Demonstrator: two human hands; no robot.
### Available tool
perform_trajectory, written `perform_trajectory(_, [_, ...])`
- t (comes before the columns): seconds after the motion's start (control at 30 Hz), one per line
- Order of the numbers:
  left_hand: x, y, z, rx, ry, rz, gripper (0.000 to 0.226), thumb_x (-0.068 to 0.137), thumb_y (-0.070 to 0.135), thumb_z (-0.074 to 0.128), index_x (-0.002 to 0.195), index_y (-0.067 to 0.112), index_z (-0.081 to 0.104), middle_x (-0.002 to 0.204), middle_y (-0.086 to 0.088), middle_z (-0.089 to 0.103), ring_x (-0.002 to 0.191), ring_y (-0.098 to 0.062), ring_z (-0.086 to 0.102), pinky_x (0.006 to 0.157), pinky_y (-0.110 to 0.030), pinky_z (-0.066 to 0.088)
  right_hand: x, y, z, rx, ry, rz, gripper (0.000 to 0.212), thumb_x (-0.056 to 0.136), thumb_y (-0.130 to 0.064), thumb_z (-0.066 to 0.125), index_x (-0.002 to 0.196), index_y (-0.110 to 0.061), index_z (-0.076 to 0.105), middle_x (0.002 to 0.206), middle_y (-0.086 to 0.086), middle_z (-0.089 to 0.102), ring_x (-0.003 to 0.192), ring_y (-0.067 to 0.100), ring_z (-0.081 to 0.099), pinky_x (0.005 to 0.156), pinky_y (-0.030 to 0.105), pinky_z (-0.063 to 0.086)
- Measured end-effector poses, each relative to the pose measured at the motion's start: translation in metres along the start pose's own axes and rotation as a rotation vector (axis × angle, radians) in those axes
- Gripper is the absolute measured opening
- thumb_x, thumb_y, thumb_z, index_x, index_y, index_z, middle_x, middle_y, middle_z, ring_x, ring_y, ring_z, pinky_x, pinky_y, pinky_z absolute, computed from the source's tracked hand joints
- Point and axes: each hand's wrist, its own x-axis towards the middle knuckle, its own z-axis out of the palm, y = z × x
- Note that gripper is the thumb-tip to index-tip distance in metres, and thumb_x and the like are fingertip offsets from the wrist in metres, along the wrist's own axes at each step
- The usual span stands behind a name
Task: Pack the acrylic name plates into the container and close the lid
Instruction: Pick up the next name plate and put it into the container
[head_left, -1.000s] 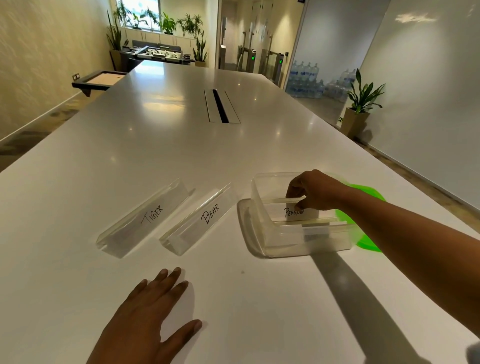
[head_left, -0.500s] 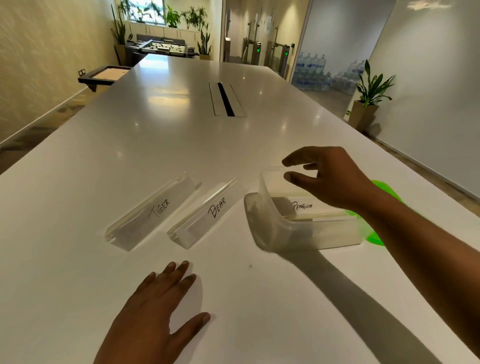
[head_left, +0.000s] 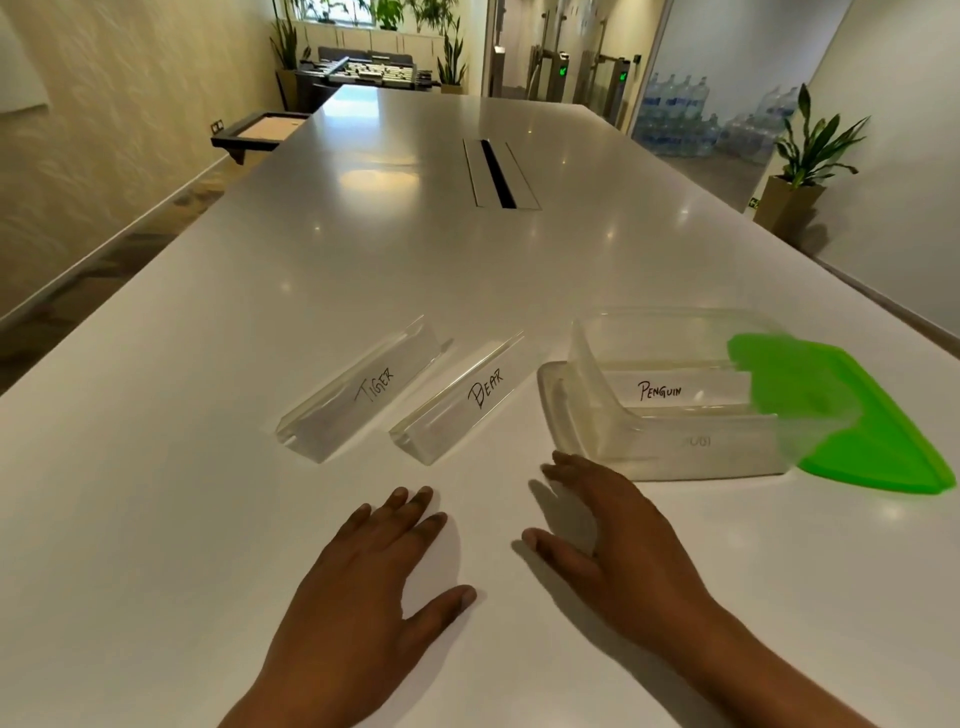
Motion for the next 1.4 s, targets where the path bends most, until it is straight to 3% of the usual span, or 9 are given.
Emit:
perform_trajectory(0.13, [-0.001,0.002,0.000,0.017,0.003,-0.003,0.087,0.072,0.086,0.010,0.147,0.044,0.026,0.156,0.029,0.004,0.143,0.008,-0.002,0.120,-0.026,0.006,-0.003,0.005,0.013,-0.114,-0.053,-0.011,0.073,0.079,-0.071,0.048,0.141,-0.031,0.045,0.153,-0.015,0.033,0.142,0.002,0.021,0.113,0.023,0.019])
perform_trajectory(0.4, [0.000,0.002,-0.004,0.026,0.023,0.013,0.084,0.074,0.086,0.013,0.146,0.046,0.028,0.154,0.030,0.004,0.143,0.009,0.000,0.117,-0.020,0.003,-0.005,0.006,0.016,-0.150,-0.014,-0.021,0.069,0.081,-0.071,0.043,0.140,-0.035,0.044,0.151,-0.023,0.031,0.142,-0.004,0.014,0.112,0.022,0.020])
perform_trajectory(0.5, [0.004,-0.004,-0.012,0.041,0.059,0.045,0.077,0.076,0.083,0.022,0.142,0.047,0.036,0.149,0.035,0.016,0.142,0.010,0.010,0.114,-0.018,0.010,-0.004,0.005,0.014,-0.138,-0.017,-0.038,0.069,0.081,-0.071,0.044,0.139,-0.036,0.045,0.150,-0.025,0.030,0.140,-0.007,0.013,0.110,0.019,0.017])
perform_trajectory(0.6, [0.015,-0.014,-0.029,-0.002,0.186,0.025,0.064,0.077,0.079,0.037,0.131,0.048,0.052,0.134,0.038,0.045,0.130,0.014,0.034,0.105,-0.018,0.034,-0.003,0.005,0.013,-0.119,-0.017,-0.054,0.070,0.079,-0.074,0.042,0.139,-0.038,0.045,0.148,-0.029,0.026,0.140,-0.009,0.012,0.109,0.017,0.015])
perform_trajectory(0.7, [0.031,-0.026,-0.052,-0.031,0.367,-0.015,0.048,0.079,0.069,0.050,0.116,0.044,0.065,0.118,0.028,0.063,0.101,0.015,0.051,0.084,-0.008,0.040,-0.001,0.006,0.014,-0.135,-0.027,-0.075,0.068,0.079,-0.073,0.045,0.138,-0.040,0.044,0.148,-0.029,0.026,0.140,-0.008,0.013,0.110,0.018,0.016])
perform_trajectory(0.8, [0.050,-0.038,-0.069,-0.007,0.477,-0.059,0.039,0.079,0.058,0.057,0.111,0.038,0.069,0.114,0.020,0.067,0.099,0.001,0.060,0.076,-0.013,0.042,0.000,0.006,0.016,-0.121,-0.010,-0.075,0.066,0.077,-0.068,0.054,0.135,-0.037,0.050,0.145,-0.025,0.034,0.138,-0.006,0.019,0.108,0.019,0.018])
perform_trajectory(0.97, [0.072,-0.059,-0.076,-0.013,0.522,-0.155,0.040,0.081,0.046,0.068,0.118,0.029,0.066,0.116,0.009,0.069,0.103,-0.014,0.064,0.081,-0.029,0.049,0.004,0.011,0.019,-0.141,-0.040,-0.103,0.069,0.077,-0.067,0.057,0.136,-0.031,0.050,0.147,-0.018,0.036,0.139,-0.002,0.020,0.109,0.020,0.018])
perform_trajectory(1.2, [0.090,-0.082,-0.059,-0.151,0.467,-0.296,0.055,0.081,0.050,0.067,0.129,0.027,0.057,0.129,0.008,0.063,0.114,-0.014,0.059,0.092,-0.028,0.046,0.008,0.011,0.020,-0.136,0.008,-0.101,0.068,0.069,-0.068,0.056,0.125,-0.030,0.062,0.139,-0.012,0.052,0.133,0.004,0.034,0.102,0.028,0.032])
perform_trajectory(1.4, [0.092,-0.085,-0.051,-0.271,0.491,-0.334,0.044,0.081,0.041,0.071,0.121,0.023,0.064,0.116,0.005,0.071,0.099,-0.013,0.066,0.079,-0.021,0.046,0.008,0.013,0.022,-0.135,0.040,-0.105,0.069,0.068,-0.069,0.052,0.118,-0.024,0.068,0.130,-0.005,0.062,0.127,0.012,0.044,0.095,0.035,0.041])
